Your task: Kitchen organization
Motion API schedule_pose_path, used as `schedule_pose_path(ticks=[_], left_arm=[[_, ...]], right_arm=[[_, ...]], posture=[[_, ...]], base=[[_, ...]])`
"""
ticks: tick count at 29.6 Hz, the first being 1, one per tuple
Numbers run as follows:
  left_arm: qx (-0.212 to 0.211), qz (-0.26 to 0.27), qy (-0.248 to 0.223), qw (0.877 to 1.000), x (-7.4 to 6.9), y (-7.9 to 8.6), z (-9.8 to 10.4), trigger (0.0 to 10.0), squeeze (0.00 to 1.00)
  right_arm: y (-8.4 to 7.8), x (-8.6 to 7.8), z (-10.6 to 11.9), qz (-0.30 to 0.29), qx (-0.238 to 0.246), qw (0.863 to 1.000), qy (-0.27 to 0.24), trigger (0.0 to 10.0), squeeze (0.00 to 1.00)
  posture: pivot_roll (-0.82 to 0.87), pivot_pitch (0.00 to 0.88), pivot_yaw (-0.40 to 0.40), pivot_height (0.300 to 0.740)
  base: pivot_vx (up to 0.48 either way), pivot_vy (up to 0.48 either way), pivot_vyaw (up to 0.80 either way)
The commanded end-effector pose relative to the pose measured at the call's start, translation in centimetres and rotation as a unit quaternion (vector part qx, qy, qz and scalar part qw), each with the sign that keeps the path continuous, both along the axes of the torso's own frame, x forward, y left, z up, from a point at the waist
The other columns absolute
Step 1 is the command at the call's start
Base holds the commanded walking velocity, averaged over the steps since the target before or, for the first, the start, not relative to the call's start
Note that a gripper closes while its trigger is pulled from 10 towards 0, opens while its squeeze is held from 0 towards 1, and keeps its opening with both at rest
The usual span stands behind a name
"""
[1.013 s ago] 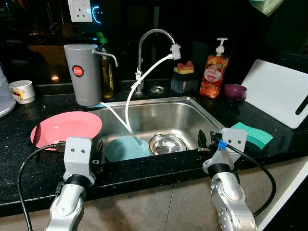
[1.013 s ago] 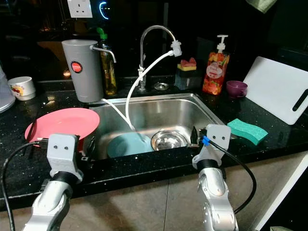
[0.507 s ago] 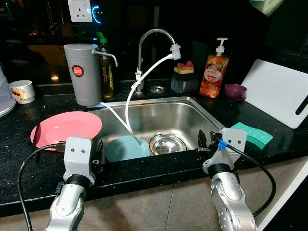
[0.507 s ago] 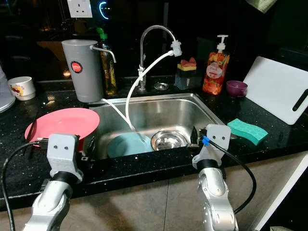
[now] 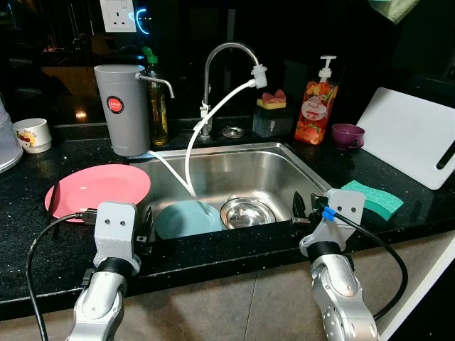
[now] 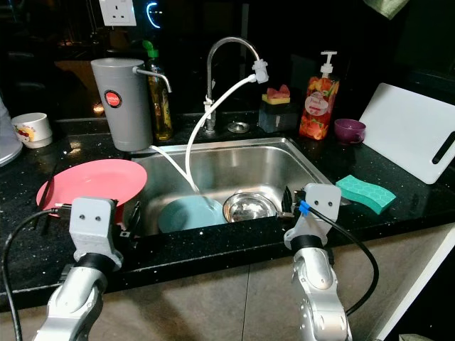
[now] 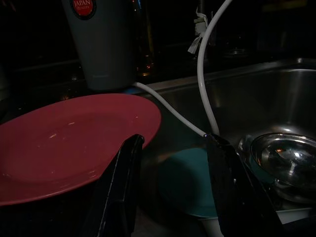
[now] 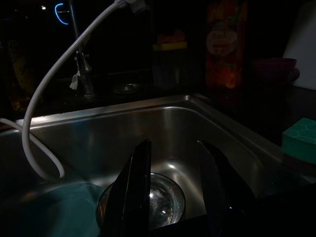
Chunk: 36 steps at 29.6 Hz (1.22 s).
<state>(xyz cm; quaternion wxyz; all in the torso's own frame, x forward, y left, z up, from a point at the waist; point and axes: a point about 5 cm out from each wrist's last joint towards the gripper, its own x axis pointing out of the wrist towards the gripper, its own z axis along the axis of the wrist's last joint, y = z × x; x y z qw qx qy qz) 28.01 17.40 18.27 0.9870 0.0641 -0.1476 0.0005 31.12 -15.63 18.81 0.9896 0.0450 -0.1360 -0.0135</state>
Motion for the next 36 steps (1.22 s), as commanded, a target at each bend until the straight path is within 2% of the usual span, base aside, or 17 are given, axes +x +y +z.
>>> schedule_pose_path(ticks=[1,36], left_arm=[[0.007,0.000,0.001,1.000,0.04,0.03,-0.06,10.0,0.00],[0.007,-0.004,0.004,1.000,0.07,-0.13,-0.26,10.0,0.00]], right_arm=[[-0.05,-0.07,-0.16,-0.002,0.002,1.000,0.001,10.0,0.00],[0.00,-0.05,-0.14,0.001,0.000,1.000,0.001,10.0,0.00]], posture=[[0.11,0.039,-0.035,0.740],[0.10,0.035,-0.035,0.740]], base=[[0.000,0.000,0.00],[0.000,0.000,0.00]])
